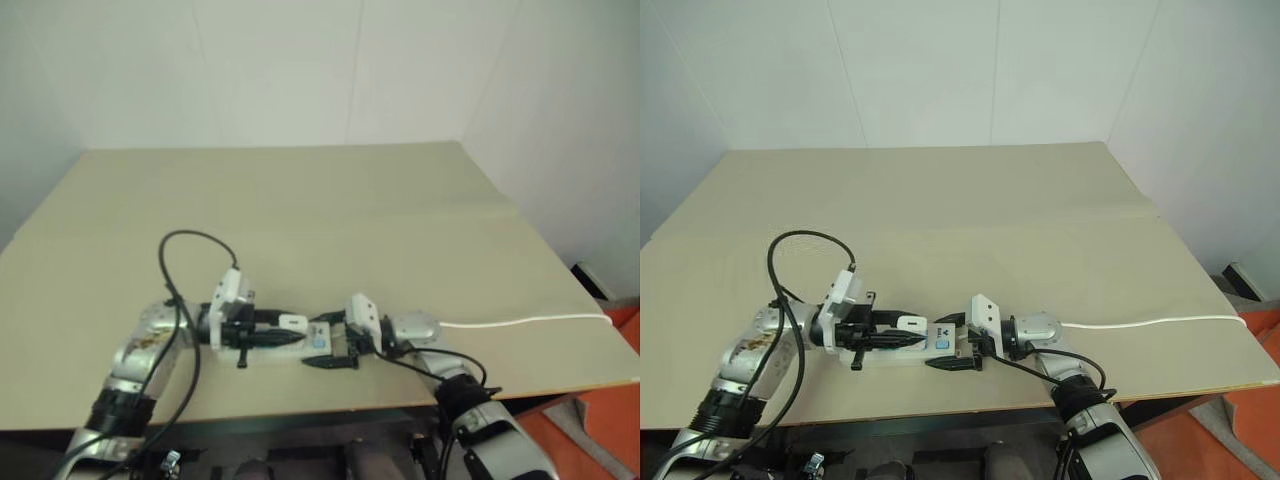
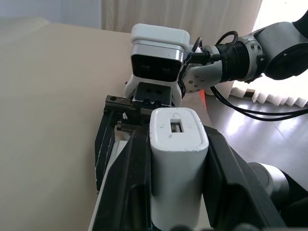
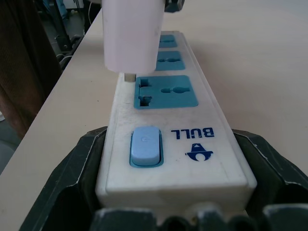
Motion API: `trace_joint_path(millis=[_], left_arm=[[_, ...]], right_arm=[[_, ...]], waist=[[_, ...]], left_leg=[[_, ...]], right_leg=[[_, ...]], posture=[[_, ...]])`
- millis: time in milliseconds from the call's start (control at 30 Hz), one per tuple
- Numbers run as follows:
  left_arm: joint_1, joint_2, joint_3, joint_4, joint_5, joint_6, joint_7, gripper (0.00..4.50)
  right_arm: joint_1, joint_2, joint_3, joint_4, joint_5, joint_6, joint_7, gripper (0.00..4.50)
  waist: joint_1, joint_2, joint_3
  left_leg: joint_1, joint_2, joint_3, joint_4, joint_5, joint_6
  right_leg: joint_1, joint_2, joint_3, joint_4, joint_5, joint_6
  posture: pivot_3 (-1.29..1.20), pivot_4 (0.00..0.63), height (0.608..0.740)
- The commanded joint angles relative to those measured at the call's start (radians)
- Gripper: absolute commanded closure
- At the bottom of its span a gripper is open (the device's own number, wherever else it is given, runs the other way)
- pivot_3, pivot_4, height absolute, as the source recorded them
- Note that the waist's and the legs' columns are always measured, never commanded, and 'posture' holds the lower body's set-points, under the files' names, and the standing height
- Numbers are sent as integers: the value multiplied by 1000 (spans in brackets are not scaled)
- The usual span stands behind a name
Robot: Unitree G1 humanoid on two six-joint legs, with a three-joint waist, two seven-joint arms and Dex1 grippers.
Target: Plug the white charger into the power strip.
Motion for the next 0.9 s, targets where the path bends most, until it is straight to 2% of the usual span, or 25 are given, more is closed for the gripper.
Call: trace_joint_path(millis=[33, 533, 633, 900], left_arm=[[-25, -12, -4, 30, 19, -45, 10, 3489], [-47, -10, -17, 122, 49, -98, -12, 3489], [-36, 11, -13, 124, 50, -87, -22, 3489], [-5, 139, -42, 237, 130, -151, -79, 3489]], right_arm=[[24, 1, 19, 24, -42, 22, -25, 1080], [30, -3, 18, 6, -39, 32, -34, 1080], [31, -3, 19, 3, -39, 35, -34, 1080], [29, -10, 23, 4, -37, 35, -35, 1080]], waist=[[0, 0, 0], [1, 0, 0], [0, 0, 0], [-12, 0, -1]], left_leg=[[0, 0, 0, 0, 0, 0], [0, 0, 0, 0, 0, 0], [0, 0, 0, 0, 0, 0], [1, 3, 0, -3, 0, 0]], right_leg=[[0, 0, 0, 0, 0, 0], [1, 0, 0, -1, 0, 0], [1, 0, 0, -2, 0, 0], [0, 3, 1, -2, -1, -1]], posture=[[0, 150, 740], [0, 150, 740], [0, 150, 740], [0, 150, 740]])
